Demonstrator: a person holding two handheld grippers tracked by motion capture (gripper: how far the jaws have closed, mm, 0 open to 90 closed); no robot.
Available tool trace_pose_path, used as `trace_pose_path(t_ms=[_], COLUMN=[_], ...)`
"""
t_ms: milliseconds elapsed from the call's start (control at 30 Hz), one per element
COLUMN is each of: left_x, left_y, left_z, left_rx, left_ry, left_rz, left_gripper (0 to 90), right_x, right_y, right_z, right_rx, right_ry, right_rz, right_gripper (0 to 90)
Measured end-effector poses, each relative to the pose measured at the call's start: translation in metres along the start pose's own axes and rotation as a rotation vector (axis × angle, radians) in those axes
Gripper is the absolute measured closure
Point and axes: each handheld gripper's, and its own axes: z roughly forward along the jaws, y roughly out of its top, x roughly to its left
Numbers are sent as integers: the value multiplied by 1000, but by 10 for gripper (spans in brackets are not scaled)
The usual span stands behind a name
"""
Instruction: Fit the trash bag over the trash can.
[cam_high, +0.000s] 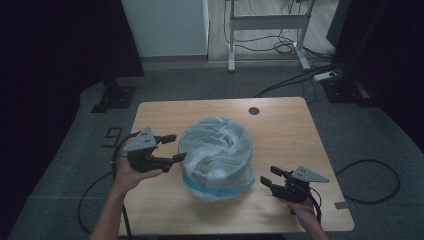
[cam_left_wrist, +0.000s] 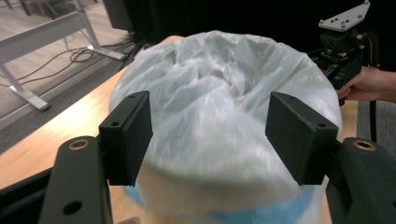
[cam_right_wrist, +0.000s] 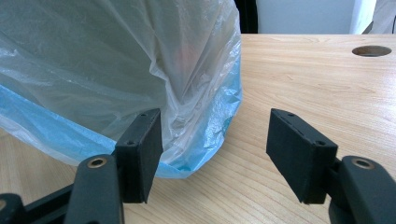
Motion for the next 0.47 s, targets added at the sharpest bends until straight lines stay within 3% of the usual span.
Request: trace_pose_path(t_ms=[33, 67, 167, 300, 467], left_x=[0, 0, 0, 2, 2], left_y=[-12, -12, -37, -48, -49], left_z=[-7, -7, -20, -25, -28], left_rx=[-15, -15, -29, -25, -21], left_ry=[10, 10, 26, 40, 47], left_rz=[-22, -22, -62, -85, -88], left_gripper=[315, 314, 313, 312, 304], right_x=[0, 0, -1, -1, -2], right_y=[0, 0, 0, 0, 1], right_z=[0, 0, 0, 0, -1], right_rx=[-1, -1, -1, -1, -10], right_ry=[-3, -3, -7, -10, -16], right_rz=[0, 0, 3, 4, 4], right_gripper=[354, 354, 353, 353, 350])
